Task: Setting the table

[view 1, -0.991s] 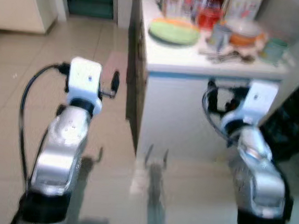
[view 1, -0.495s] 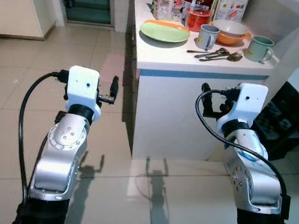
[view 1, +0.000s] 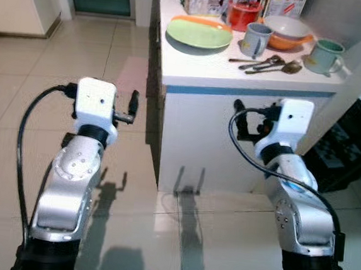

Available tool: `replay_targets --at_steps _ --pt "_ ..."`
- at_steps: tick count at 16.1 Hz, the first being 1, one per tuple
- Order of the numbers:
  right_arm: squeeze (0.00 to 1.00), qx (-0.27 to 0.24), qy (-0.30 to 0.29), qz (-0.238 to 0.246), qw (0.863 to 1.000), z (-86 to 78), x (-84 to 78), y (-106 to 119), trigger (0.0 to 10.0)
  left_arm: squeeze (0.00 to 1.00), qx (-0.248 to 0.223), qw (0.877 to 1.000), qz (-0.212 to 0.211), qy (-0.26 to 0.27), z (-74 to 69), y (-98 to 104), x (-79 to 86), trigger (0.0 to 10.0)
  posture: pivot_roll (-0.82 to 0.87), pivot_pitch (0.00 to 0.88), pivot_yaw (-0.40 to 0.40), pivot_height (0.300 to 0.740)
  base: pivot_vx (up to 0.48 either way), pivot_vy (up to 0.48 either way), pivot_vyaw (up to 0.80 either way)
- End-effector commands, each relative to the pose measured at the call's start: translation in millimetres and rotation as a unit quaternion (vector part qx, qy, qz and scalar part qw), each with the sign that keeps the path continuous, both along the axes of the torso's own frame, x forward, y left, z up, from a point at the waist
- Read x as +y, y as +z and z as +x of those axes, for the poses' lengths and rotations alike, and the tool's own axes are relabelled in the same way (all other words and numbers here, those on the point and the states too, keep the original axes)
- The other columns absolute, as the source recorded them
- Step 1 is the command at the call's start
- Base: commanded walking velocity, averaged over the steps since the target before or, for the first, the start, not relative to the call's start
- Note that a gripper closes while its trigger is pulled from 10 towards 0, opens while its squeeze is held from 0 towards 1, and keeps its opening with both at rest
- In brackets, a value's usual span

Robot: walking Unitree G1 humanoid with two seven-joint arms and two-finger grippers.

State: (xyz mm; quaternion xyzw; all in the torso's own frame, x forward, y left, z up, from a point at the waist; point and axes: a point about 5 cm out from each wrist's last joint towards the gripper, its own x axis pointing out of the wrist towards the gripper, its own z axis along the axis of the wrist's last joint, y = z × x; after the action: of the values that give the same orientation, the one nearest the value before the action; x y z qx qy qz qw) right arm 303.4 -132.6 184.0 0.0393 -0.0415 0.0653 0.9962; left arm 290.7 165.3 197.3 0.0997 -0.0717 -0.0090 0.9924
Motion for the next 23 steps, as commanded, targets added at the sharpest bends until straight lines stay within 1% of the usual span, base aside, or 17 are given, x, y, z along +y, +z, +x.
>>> replay_targets --at_steps 1,6,10,15,19,23 --pt "0.00 -0.002 -0.005 0.003 1.000 0.9 -4.9 0.3 10.0 0.00 -0.003 1.000 0.001 -0.003 -0.8 0.9 -1.0 10.0 0.07 0.000 -0.057 0.740 0.319 0.000 0.00" --pt "0.00 -0.003 0.005 0.002 1.000 2.1 -0.9 -0.3 10.0 0.00 -0.007 1.000 0.005 0.006 -0.7 2.6 5.4 10.0 0.08 0.000 -0.060 0.740 0.321 0.000 0.00" --pt "0.00 -0.004 0.007 -0.001 1.000 1.9 -0.3 -1.1 10.0 0.00 -0.009 1.000 0.006 0.003 -0.3 3.3 5.6 10.0 0.08 0.000 -0.059 0.740 0.324 0.000 0.00" --pt "0.00 -0.003 0.003 0.002 1.000 1.4 -2.0 -2.1 10.0 0.00 -0.010 1.000 0.005 -0.003 1.1 3.8 2.0 10.0 0.07 0.000 -0.055 0.740 0.332 0.000 0.00" --pt "0.00 -0.003 0.004 0.002 1.000 0.9 -1.3 -2.5 10.0 0.00 -0.011 1.000 0.006 -0.007 1.3 4.3 0.9 10.0 0.07 0.000 -0.052 0.740 0.336 0.000 -0.80" --pt "0.00 -0.001 0.003 -0.001 1.000 0.2 -0.8 -3.6 10.0 0.00 -0.012 1.000 0.007 -0.011 1.8 5.9 0.5 10.0 0.07 0.000 -0.047 0.740 0.344 0.000 0.00"
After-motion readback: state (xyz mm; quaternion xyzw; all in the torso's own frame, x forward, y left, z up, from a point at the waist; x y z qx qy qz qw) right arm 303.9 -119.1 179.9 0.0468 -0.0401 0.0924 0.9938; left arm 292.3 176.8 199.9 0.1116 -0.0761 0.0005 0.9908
